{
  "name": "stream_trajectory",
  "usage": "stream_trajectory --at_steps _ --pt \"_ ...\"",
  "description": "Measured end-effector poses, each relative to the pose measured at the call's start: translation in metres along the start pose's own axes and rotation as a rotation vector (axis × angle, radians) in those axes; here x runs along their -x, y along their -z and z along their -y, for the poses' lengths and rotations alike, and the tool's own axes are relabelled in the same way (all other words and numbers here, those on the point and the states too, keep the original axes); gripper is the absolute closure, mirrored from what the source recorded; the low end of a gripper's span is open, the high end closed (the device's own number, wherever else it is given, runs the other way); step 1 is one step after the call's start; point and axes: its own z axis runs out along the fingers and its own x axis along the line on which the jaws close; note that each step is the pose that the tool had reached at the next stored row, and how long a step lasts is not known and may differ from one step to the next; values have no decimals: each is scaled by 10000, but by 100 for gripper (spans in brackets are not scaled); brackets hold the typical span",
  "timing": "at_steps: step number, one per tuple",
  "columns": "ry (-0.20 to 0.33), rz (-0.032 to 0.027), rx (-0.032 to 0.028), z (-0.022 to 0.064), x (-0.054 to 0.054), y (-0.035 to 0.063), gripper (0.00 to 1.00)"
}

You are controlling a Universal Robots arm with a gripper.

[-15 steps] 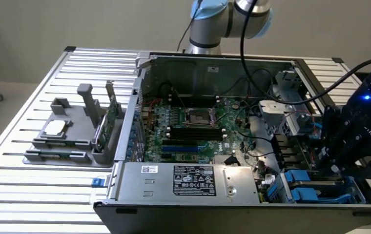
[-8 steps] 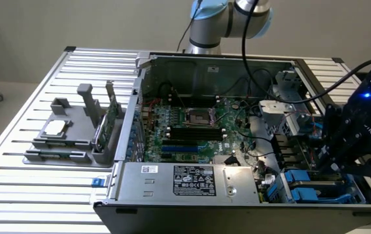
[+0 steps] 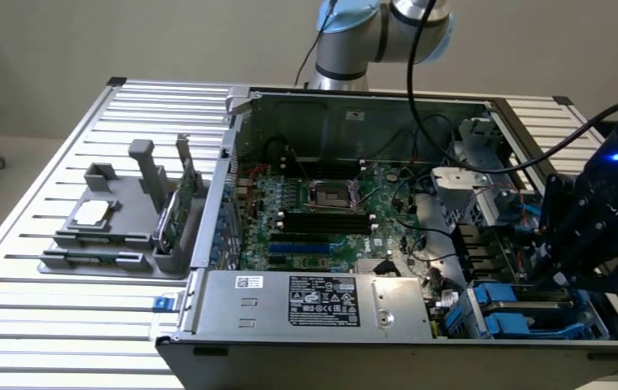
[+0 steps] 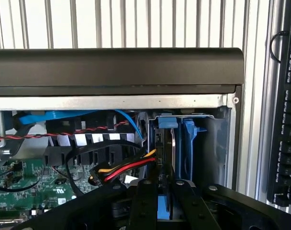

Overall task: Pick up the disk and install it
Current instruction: 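Insert the second disk wire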

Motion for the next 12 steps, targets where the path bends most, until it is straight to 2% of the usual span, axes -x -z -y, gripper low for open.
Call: stream_trajectory --at_steps 6,12 --pt "-244 34 -161 -6 -6 -2 83" --pt "-624 31 -215 -23 -9 -13 83"
